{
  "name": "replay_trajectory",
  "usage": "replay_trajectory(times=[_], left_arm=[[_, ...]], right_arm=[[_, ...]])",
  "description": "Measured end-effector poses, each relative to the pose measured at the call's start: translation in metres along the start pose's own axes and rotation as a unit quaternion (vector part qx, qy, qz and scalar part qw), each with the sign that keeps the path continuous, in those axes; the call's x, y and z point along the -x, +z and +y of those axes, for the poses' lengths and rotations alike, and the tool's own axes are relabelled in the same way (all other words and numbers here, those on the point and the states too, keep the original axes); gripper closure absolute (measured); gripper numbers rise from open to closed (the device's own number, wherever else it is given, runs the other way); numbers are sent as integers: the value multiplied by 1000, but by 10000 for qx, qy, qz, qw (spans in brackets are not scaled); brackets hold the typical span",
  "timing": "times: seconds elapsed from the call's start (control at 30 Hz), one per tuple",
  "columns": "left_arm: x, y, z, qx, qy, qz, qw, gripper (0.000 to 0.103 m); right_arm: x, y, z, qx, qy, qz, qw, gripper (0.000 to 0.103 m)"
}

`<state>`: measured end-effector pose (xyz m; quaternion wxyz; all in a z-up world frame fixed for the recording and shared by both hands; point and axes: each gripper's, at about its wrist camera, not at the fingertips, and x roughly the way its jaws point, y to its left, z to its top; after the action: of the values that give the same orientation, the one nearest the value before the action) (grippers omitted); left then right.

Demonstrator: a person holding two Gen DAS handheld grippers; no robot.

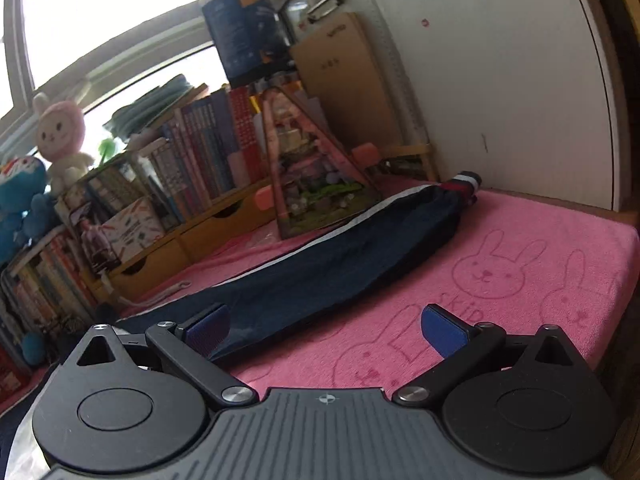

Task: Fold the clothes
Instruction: 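Move the right gripper to the striped cuff of a navy sleeve, then grasp the red-white striped cuff with the right gripper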

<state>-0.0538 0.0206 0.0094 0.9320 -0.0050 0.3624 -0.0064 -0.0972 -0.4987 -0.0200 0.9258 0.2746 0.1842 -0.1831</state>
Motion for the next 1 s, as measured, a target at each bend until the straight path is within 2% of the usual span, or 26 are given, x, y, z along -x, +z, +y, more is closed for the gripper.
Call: replay_trajectory(times=[0.17,0.27,0.47,0.57,0.63,0.67,0.7,0.77,0.8,0.9,1.0], left_arm=[[-20,-2,8,27,271,127,9995,0],[-32,-3,12,43,434,203,9988,0],[-56,-5,21,78,754,355,9965,0],[-57,-7,29,332,587,352,9971,0],[-58,-11,31,381,528,173,9977,0],[-58,-15,30,362,521,24,9980,0],[-57,-18,29,342,513,-123,9980,0],[-58,-23,27,311,502,-342,9977,0],[-58,-22,28,313,480,-345,9978,0],[-59,-20,30,356,401,-378,9978,0],[-58,-21,35,470,291,-453,9974,0]], right_arm=[[-64,25,-42,-945,-171,62,9954,0],[-99,35,-54,-1249,-270,148,9917,0],[-147,44,-62,-1294,-550,131,9900,0],[-163,51,-60,-1117,-766,41,9908,2],[-174,54,-57,-934,-1092,-8,9896,19],[-177,54,-54,-783,-1334,-33,9880,46],[-179,55,-51,-639,-1504,-1,9866,78],[-180,57,-46,-353,-1820,77,9826,88],[-173,58,-43,-380,-1722,52,9843,93],[-144,63,-19,-246,-1320,-209,9907,96],[-111,42,67,509,-313,-213,9980,98]])
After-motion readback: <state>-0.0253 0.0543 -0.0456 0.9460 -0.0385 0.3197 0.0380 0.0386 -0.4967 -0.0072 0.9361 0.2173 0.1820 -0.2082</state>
